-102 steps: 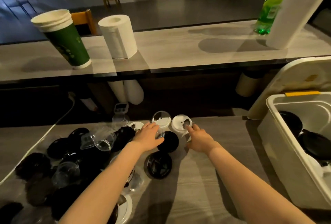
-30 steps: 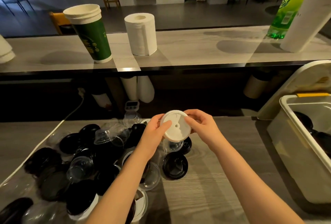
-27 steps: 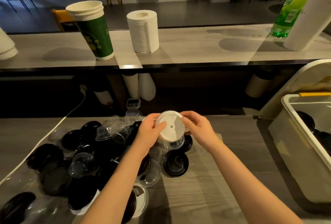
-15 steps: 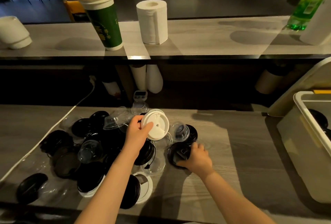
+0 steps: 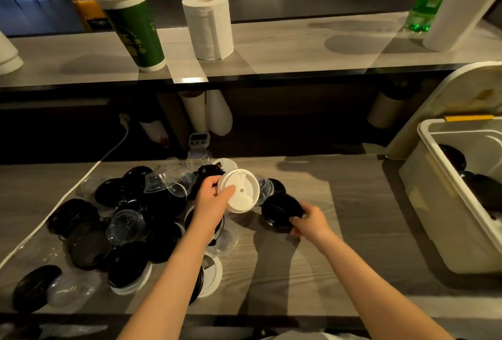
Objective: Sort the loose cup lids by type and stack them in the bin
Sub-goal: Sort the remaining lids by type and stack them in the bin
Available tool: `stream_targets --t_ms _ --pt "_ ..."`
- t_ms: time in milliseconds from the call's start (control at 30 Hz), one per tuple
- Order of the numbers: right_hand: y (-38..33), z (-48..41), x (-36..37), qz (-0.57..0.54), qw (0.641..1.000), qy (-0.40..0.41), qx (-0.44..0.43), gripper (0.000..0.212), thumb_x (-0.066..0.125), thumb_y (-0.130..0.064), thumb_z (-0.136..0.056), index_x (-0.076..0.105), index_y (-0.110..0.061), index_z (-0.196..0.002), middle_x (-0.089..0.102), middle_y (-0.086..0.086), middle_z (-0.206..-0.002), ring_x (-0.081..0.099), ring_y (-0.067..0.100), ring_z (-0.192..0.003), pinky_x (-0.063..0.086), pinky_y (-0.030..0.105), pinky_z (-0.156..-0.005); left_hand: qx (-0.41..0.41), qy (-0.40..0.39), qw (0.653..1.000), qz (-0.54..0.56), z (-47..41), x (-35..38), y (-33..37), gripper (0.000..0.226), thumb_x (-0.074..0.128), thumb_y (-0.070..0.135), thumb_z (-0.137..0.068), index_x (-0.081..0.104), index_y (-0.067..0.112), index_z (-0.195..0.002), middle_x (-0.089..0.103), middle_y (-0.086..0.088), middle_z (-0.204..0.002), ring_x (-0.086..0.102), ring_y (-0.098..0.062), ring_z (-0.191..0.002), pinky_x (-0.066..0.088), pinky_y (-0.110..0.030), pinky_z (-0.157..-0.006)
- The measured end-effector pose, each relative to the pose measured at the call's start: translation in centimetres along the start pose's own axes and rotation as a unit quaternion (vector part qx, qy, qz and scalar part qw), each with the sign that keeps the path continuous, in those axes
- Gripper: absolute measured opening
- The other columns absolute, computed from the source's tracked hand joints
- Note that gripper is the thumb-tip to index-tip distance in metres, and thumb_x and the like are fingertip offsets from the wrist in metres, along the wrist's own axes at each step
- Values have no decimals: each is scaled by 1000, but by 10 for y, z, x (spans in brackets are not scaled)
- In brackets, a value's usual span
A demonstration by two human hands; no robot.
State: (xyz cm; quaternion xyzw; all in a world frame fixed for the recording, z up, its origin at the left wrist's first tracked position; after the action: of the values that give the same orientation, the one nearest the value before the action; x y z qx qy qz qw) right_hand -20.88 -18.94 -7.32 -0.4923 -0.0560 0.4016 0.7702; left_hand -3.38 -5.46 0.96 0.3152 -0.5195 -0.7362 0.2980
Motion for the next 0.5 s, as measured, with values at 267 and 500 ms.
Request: stream_targets --t_ms 267,500 --pt "-32 30 -76 -228 973 24 -27 34 51 4 -90 53 -10 -121 63 13 -98 61 17 -51 52 28 -53 21 -59 997 36 6 67 27 28 59 9 -89 50 13 -115 61 2 -97 59 -12 -89 47 -23 -66" --pt "-55 65 -162 -325 939 48 -105 26 54 -21 -95 56 -9 -118 68 13 -101 68 20 -71 57 28 -64 58 -109 991 53 18 150 58 27 59 11 -89 51 12 -115 61 -6 -104 59 -18 -92 47 -27 -68"
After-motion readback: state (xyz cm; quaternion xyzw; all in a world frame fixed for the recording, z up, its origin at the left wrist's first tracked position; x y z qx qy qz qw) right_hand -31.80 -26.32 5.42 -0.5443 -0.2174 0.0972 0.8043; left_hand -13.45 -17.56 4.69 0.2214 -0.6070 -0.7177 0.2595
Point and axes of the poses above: each hand's wrist, its own z-axis away from the middle knuckle, its own x-axis out of the palm, y = z × x, the point moved 4 cm from there along -z, towards the middle knuckle
